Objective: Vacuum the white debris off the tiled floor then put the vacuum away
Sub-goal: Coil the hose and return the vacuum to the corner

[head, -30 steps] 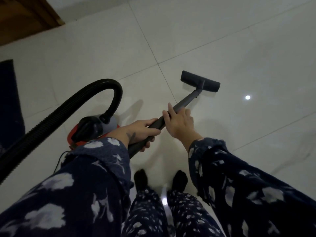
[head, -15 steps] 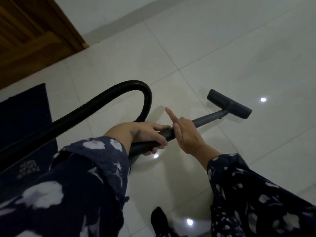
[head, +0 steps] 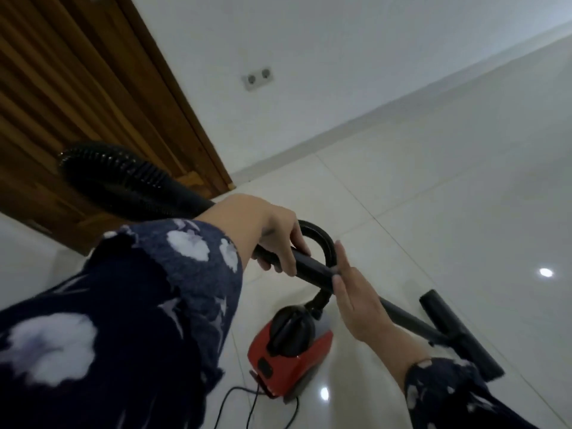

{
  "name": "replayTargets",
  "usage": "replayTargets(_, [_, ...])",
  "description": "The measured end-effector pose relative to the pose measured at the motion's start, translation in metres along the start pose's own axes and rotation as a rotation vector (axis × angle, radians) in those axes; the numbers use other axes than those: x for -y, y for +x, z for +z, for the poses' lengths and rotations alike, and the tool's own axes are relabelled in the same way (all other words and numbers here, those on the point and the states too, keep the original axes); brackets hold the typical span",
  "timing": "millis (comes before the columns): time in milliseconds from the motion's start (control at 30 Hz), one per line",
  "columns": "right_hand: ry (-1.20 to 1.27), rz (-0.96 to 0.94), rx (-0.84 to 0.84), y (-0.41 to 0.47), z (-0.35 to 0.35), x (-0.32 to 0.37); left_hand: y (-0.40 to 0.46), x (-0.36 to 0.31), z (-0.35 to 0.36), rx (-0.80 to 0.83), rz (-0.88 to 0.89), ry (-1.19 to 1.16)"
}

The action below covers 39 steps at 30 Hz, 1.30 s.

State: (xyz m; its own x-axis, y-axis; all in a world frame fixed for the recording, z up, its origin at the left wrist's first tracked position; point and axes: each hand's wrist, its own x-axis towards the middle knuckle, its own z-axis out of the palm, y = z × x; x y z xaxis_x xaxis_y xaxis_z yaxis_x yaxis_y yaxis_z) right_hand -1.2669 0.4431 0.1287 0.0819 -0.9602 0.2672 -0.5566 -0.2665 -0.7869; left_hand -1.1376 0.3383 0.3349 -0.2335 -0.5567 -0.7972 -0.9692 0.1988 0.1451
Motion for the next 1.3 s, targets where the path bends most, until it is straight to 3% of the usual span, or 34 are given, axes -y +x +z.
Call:
replayTargets(133, [-0.127,-0.286,-0.121,0.035,0.010,0.029,-0.006,-0.006,-0.012,-0.061,-0.029,0.051])
replayTargets(400, [-0.216,-0.178,-0.131,0.031,-0.004,0.014,-0.052,-0.022,-0.045,-0.241,-0.050,0.509])
replayTargets(567, [-0.249,-0.300,-0.118,0.063,-0.003,0.047,-0.083,-0.018,-0.062,-0.394,0.005,0.860])
replayTargets(667, [-0.235,-0.278,-0.138,0.075,-0.005,0.050,-0.082,-0.020,-0.070,-0.550,0.035,0.992])
replayTargets(800, [-0.213,-0.222,-0.186,0.089,-0.004,0.046,-0.095,-0.012,-0.114,-0.841,-0.003,0.996])
replayTargets(900, [-0.218,-0.199,-0.256,0.101,-0.006,0.043,-0.113,0.025,-0.155,-0.995,0.074,0.722])
replayTargets(1000, [-0.210,-0.140,-0.253,0.114,-0.010,0.049,-0.105,0.065,-0.163,-1.079,0.404,0.088])
replayTargets(1067, [-0.221,-0.114,-0.274,0.122,-0.006,0.053,-0.084,0.087,-0.161,-1.143,0.537,-0.178])
replayTargets(1200, [-0.261,-0.097,-0.352,0.143,0.001,0.058,-0.044,0.117,-0.166,-1.186,0.650,-0.515])
replayTargets(1300, [-0.279,-0.086,-0.391,0.153,0.007,0.063,-0.016,0.133,-0.156,-1.151,0.631,-0.719])
